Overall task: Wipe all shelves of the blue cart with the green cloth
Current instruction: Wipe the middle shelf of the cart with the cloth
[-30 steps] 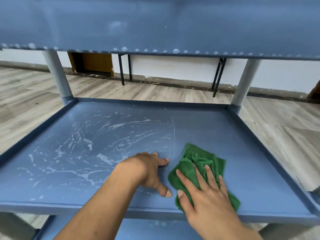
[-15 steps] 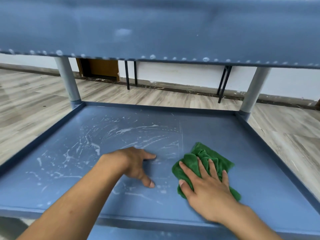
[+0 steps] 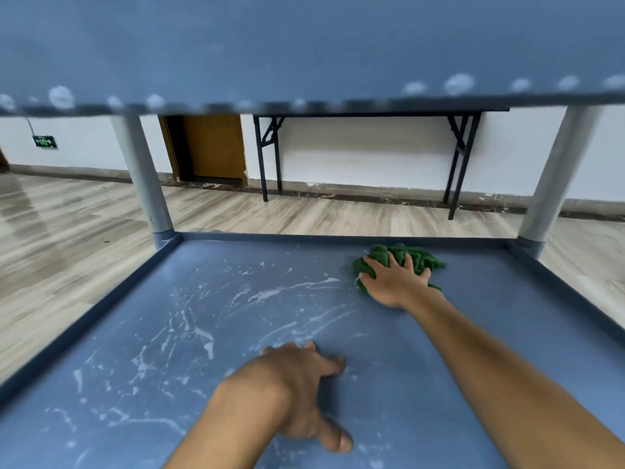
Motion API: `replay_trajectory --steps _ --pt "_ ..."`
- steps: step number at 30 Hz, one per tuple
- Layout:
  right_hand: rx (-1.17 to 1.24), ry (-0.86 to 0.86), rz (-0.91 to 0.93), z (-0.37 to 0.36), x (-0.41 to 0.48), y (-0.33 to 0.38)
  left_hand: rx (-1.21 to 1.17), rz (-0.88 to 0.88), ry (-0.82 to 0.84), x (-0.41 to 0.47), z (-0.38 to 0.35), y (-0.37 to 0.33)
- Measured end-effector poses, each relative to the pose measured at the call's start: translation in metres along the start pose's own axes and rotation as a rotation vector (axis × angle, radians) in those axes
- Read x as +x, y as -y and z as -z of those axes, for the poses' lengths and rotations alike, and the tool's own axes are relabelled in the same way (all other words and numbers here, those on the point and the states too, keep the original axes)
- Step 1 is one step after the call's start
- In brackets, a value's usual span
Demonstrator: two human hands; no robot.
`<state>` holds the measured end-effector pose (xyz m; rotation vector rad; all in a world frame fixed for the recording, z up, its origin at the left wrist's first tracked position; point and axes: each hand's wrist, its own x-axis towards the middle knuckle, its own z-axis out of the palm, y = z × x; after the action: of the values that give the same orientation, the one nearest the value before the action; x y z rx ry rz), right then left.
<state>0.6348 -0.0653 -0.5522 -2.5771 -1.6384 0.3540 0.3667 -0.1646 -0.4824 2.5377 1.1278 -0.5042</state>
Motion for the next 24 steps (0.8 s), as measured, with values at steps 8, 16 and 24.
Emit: replay_trajectory --steps 8,16,24 --pt "-0.036 -0.039 -0.139 0.008 0.033 0.022 0.026 -0.014 0.013 -0.001 0.003 -0.002" --pt "-0.09 -0.027 -0.025 0.002 -0.022 0.012 0.029 0.057 0.056 0.003 0.001 0.0" --pt "-0.087 -0.036 0.101 -0.034 -0.188 0.003 0.041 0.053 0.084 -0.002 0.004 -0.004"
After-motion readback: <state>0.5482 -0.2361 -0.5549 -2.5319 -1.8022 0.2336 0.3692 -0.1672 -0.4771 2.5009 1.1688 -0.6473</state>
